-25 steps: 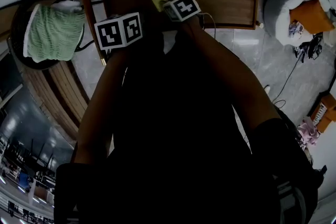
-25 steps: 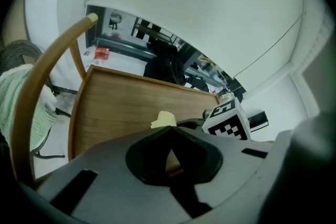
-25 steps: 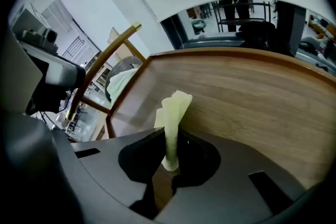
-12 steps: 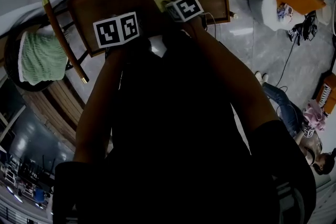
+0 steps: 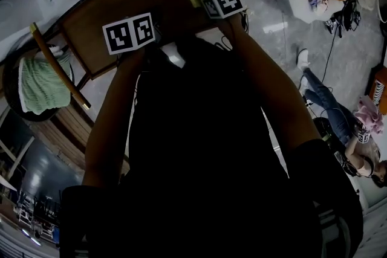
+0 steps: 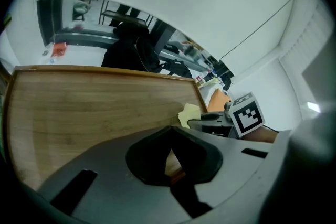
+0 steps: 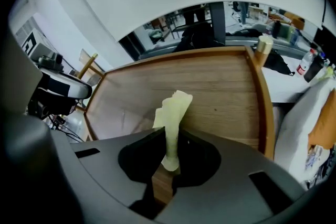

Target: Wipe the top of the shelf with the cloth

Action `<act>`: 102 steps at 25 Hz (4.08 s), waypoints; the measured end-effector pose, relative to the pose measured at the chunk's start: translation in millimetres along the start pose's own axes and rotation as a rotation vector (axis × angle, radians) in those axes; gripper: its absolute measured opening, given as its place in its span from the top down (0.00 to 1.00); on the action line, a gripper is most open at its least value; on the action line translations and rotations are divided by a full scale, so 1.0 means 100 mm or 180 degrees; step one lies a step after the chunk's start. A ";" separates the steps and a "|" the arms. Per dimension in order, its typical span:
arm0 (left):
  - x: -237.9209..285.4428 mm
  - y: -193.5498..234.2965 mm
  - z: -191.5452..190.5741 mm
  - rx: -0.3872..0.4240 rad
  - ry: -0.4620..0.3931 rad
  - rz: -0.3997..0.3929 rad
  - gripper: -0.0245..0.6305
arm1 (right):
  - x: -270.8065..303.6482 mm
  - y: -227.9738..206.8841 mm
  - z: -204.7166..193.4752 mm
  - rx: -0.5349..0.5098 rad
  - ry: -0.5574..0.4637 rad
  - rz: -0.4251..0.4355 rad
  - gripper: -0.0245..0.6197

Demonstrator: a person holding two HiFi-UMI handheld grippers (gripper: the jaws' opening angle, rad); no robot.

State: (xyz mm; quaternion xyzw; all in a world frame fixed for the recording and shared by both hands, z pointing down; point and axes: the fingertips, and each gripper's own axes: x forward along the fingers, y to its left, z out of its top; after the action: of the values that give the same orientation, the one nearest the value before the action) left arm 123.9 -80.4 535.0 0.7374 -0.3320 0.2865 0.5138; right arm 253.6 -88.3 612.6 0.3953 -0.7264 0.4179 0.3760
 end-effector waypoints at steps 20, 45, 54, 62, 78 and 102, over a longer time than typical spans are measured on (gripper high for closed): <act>-0.25 0.04 -0.10 -0.0075 -0.0107 0.0022 0.95 | -0.52 -0.66 -0.03 0.0157 -0.0033 -0.0765 0.89; -2.66 2.03 -0.68 -0.0277 -0.0496 0.0524 0.95 | 1.30 3.94 0.51 -0.0739 -0.0093 0.1001 0.89; -2.64 2.21 -0.99 -0.0420 -0.0389 0.0548 0.95 | 1.68 4.44 0.11 -0.1095 0.0323 0.1151 0.89; -2.54 2.23 -0.99 -0.0416 -0.0326 0.0607 0.95 | 1.80 4.56 0.03 -0.1285 0.0434 0.1159 0.89; -1.87 1.70 -0.74 -0.0285 -0.0081 0.0464 0.95 | 1.27 3.34 -0.24 -0.1020 0.0686 0.0898 0.89; -0.46 0.24 -0.37 0.0144 0.0262 0.0068 0.95 | 0.29 1.11 -0.40 -0.0538 0.0364 0.0280 0.89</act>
State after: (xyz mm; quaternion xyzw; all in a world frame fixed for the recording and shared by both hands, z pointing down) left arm 74.2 -42.8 525.0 0.7327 -0.3119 0.3296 0.5071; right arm 151.7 -22.7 618.5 0.3053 -0.7531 0.3932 0.4302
